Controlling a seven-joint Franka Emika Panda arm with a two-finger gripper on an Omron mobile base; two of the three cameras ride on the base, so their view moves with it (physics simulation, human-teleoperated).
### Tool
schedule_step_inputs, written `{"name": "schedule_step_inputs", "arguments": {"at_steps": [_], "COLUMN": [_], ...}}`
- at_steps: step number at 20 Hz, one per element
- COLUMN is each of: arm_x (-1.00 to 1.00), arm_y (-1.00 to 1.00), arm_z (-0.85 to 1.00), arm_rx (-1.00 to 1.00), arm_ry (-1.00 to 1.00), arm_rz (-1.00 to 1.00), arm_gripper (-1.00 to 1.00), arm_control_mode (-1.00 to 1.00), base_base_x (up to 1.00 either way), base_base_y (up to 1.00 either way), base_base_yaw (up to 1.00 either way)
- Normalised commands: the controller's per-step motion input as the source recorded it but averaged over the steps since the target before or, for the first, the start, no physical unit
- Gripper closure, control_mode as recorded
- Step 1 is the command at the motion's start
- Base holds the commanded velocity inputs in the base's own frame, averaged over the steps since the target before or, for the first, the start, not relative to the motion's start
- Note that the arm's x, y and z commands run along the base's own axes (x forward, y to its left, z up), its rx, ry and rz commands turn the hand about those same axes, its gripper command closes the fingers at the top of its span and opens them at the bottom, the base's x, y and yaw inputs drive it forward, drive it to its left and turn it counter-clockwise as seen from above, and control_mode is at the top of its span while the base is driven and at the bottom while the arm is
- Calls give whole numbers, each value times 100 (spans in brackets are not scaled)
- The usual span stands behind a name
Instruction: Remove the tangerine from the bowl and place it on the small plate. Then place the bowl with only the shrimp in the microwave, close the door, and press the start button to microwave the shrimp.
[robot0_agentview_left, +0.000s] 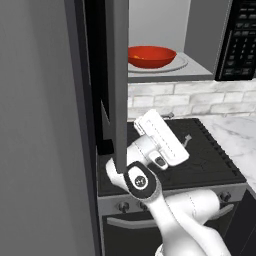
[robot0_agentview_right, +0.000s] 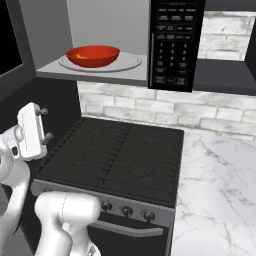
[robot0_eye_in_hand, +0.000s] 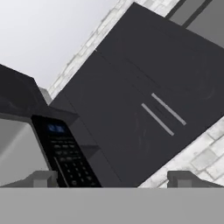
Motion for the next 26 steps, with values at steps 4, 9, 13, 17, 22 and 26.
{"name": "schedule_step_inputs", "arguments": {"at_steps": [4, 9, 13, 17, 22, 26], "arm_x": [-99, -55, -14, 0, 0, 0], "arm_y": [15, 33, 49, 72, 94, 98], "arm_z": [0, -19, -42, -48, -22, -23], "arm_rx": [-1, -4, -8, -7, -5, -1], "arm_ry": [-1, 0, 5, 10, 18, 17], "arm_rz": [0, 1, 12, 19, 17, 17], "arm_gripper": [-100, -100, -100, -100, -100, -100], "arm_control_mode": [-100, -100, -100, -100, -100, -100], "base_base_x": [0, 0, 0, 0, 0, 0], "base_base_y": [0, 0, 0, 0, 0, 0], "base_base_yaw": [0, 0, 0, 0, 0, 0]}}
